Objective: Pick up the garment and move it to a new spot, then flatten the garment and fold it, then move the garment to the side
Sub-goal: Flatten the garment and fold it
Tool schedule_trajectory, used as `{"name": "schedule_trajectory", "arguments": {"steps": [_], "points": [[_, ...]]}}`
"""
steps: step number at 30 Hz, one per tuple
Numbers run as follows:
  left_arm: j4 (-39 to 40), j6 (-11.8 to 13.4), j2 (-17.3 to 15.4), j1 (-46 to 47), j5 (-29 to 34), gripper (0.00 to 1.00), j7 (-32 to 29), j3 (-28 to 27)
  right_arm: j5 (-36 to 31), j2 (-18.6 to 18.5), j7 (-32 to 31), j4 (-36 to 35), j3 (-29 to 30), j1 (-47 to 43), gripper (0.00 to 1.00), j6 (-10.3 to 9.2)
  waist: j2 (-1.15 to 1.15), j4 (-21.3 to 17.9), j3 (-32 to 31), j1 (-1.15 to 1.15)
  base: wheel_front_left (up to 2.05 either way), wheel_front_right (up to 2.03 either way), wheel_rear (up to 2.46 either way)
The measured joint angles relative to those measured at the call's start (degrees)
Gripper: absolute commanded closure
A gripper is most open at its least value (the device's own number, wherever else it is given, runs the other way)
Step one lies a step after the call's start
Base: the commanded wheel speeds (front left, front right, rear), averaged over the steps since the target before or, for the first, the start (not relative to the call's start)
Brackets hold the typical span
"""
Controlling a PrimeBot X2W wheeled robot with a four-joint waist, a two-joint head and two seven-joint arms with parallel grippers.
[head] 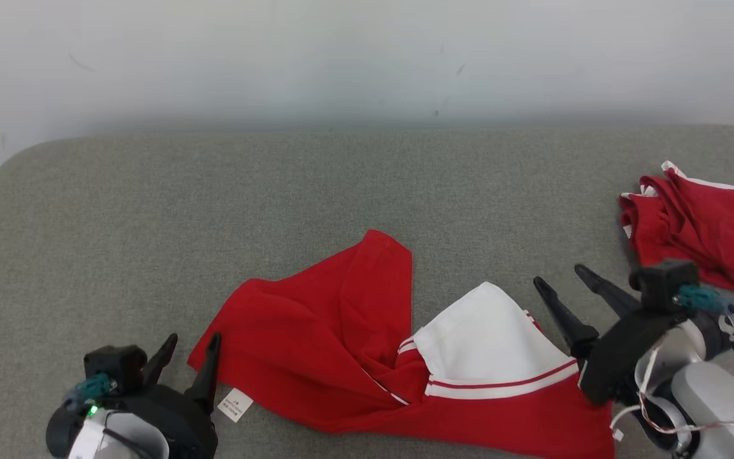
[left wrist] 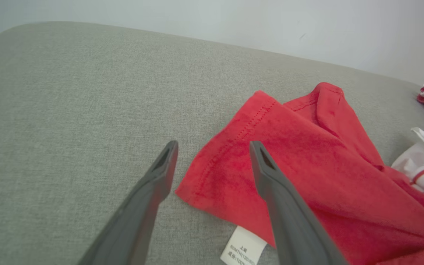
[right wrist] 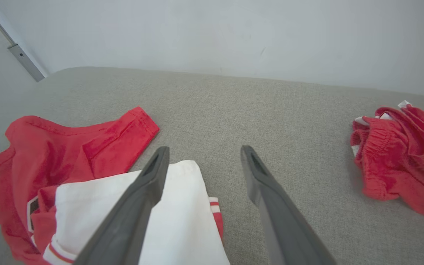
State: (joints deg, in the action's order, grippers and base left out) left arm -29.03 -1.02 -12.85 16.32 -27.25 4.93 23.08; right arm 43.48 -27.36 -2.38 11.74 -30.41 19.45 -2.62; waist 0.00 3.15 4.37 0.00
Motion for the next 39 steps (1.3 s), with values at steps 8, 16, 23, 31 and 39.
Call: {"name": "schedule_trajectory", "arguments": {"steps": [8,16,23,31,39], "points": [[-6.3,-2.4,1.0,5.6,-1.1,0.00,-4.0,1.2,-1.2,3.9,-5.7,8.6,-3.4,9.1,0.00,0.68,0.00,0.6,2.7,0.01,0.00,0.00,0.00],[-11.0,-3.1,1.4,8.4,-1.1,0.00,-7.0,2.0,-1.3,7.0,-9.1,16.0,-5.8,13.0,0.00,2.16,0.00,1.2,3.8,0.00,0.00,0.00,0.00],[-13.8,-3.6,2.1,10.4,-1.2,0.00,-8.3,2.2,-1.7,9.4,-11.0,21.6,-7.4,15.1,0.00,3.21,0.01,1.7,4.3,0.00,0.00,0.00,0.00],[-17.8,-4.2,3.3,12.6,-2.8,0.51,-10.1,1.9,-1.8,11.7,-11.8,26.8,-8.5,17.8,0.71,4.23,0.00,1.9,5.2,0.00,0.00,0.00,0.00],[-20.2,-5.1,3.6,14.4,-3.5,1.00,-10.6,1.9,-1.8,13.3,-10.5,30.1,-8.7,19.8,1.00,6.00,0.00,2.0,5.6,0.00,0.00,0.00,0.00]]}}
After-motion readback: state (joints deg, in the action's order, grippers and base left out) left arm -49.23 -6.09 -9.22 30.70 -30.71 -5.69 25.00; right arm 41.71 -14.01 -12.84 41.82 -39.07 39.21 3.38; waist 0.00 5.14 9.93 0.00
